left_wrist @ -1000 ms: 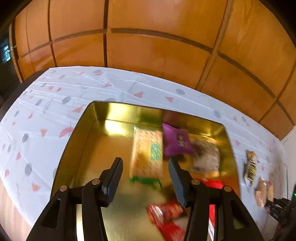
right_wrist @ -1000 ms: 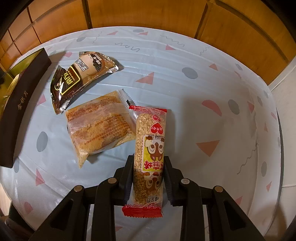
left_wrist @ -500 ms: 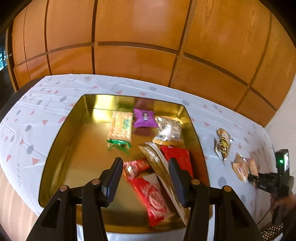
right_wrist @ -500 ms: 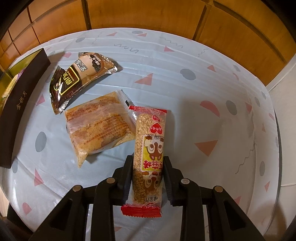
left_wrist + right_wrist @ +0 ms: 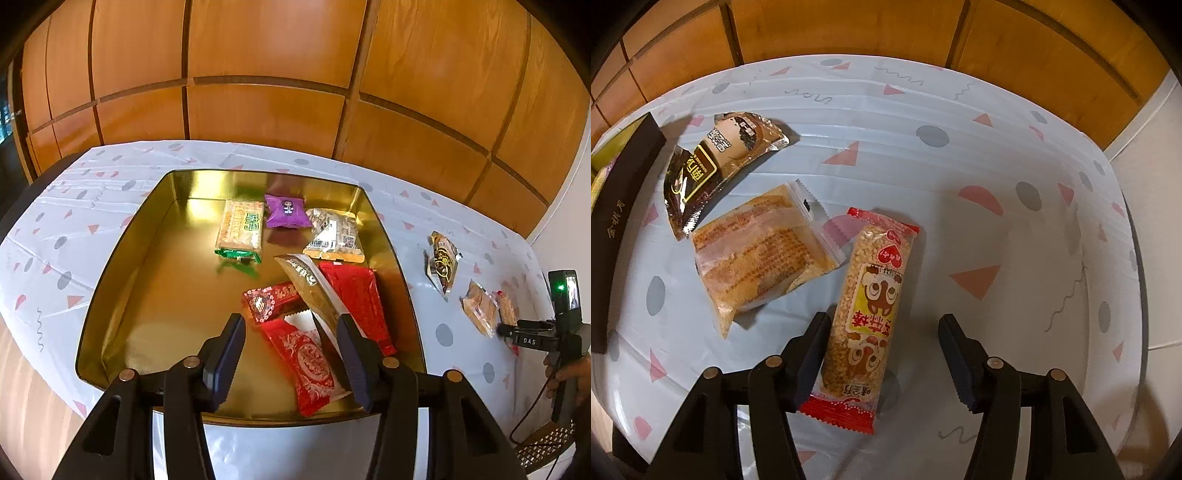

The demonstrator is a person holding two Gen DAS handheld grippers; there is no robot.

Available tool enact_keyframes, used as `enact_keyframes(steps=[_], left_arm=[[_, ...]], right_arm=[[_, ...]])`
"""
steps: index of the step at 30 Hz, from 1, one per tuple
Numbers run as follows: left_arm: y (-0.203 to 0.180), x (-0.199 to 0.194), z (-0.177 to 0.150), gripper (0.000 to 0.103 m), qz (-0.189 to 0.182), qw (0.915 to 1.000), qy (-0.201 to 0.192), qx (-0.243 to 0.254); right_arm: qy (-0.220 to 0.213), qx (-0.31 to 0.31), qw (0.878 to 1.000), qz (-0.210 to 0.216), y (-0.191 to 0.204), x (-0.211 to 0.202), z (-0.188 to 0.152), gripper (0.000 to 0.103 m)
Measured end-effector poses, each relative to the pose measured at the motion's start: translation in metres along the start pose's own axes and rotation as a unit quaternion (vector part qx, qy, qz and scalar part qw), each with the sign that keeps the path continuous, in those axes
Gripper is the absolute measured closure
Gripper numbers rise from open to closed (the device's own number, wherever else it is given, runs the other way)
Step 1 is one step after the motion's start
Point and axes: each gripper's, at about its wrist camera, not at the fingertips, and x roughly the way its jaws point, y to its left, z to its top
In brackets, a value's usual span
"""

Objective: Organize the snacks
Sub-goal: 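Lift the rice bar with the right gripper, then carry the rice bar into the gold tin and open the right gripper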

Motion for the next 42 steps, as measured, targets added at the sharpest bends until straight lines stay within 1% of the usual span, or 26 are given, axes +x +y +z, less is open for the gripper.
enact_keyframes(steps=[7, 11, 15, 16, 18, 19, 24, 25, 27, 29, 33, 37, 38, 40, 41, 42], left_arm=[[0.000, 0.000, -0.005, 0.051, 0.006, 1.0000, -0.002, 0.008], [0.001, 0.001, -0.006, 0.051, 0.005, 1.0000, 0.001, 0.008], [0.001, 0.002, -0.008, 0.051, 0.003, 1.0000, 0.005, 0.007], [0.001, 0.002, -0.008, 0.051, 0.003, 1.0000, 0.006, 0.007], [0.002, 0.002, -0.009, 0.051, 0.002, 1.0000, 0.005, 0.007], [0.002, 0.002, -0.009, 0.051, 0.001, 1.0000, 0.005, 0.007], [0.005, 0.000, -0.009, 0.051, 0.000, 1.0000, 0.000, 0.006], [0.006, 0.000, -0.008, 0.051, -0.002, 1.0000, -0.001, 0.005], [0.008, 0.000, -0.008, 0.051, -0.004, 1.0000, 0.001, 0.003], [0.009, 0.000, -0.008, 0.051, -0.003, 1.0000, 0.001, 0.002], [0.009, -0.001, -0.007, 0.051, -0.004, 1.0000, 0.001, 0.001], [0.008, -0.003, -0.007, 0.051, -0.003, 1.0000, -0.002, 0.003], [0.007, -0.003, -0.007, 0.051, -0.001, 1.0000, -0.003, 0.005], [0.008, -0.004, -0.007, 0.051, 0.001, 1.0000, -0.005, 0.006], [0.009, -0.005, -0.006, 0.051, 0.002, 1.0000, -0.006, 0.005], [0.011, -0.005, -0.006, 0.051, 0.004, 1.0000, -0.007, 0.003]], right_arm=[[-0.004, -0.004, 1.000, -0.022, 0.007, -0.001, -0.002, 0.043], [-0.011, 0.006, 0.999, -0.029, 0.009, -0.003, -0.005, 0.043], [-0.021, 0.016, 0.999, -0.035, 0.017, -0.008, -0.016, 0.045], [-0.023, 0.018, 0.999, -0.033, 0.019, -0.009, -0.018, 0.047], [-0.027, 0.021, 0.999, -0.032, 0.023, -0.011, -0.023, 0.056], [-0.028, 0.022, 0.999, -0.031, 0.023, -0.013, -0.025, 0.056], [-0.023, 0.041, 0.999, -0.020, 0.022, -0.020, -0.034, 0.056], [-0.020, 0.046, 0.999, -0.015, 0.021, -0.021, -0.036, 0.056], [-0.014, 0.061, 0.998, -0.001, 0.015, -0.023, -0.037, 0.053], [-0.006, 0.087, 0.996, 0.016, 0.006, -0.021, -0.035, 0.052], [-0.008, 0.106, 0.994, 0.012, -0.001, -0.019, -0.032, 0.051], [-0.011, 0.100, 0.995, 0.009, 0.002, -0.017, -0.024, 0.052], [-0.013, 0.096, 0.995, 0.008, 0.003, -0.017, -0.024, 0.052], [-0.020, 0.091, 0.996, 0.011, 0.004, -0.018, -0.024, 0.071], [-0.021, 0.086, 0.996, 0.010, 0.003, -0.015, -0.020, 0.074], [-0.020, 0.082, 0.996, 0.007, 0.005, -0.016, -0.021, 0.074]])
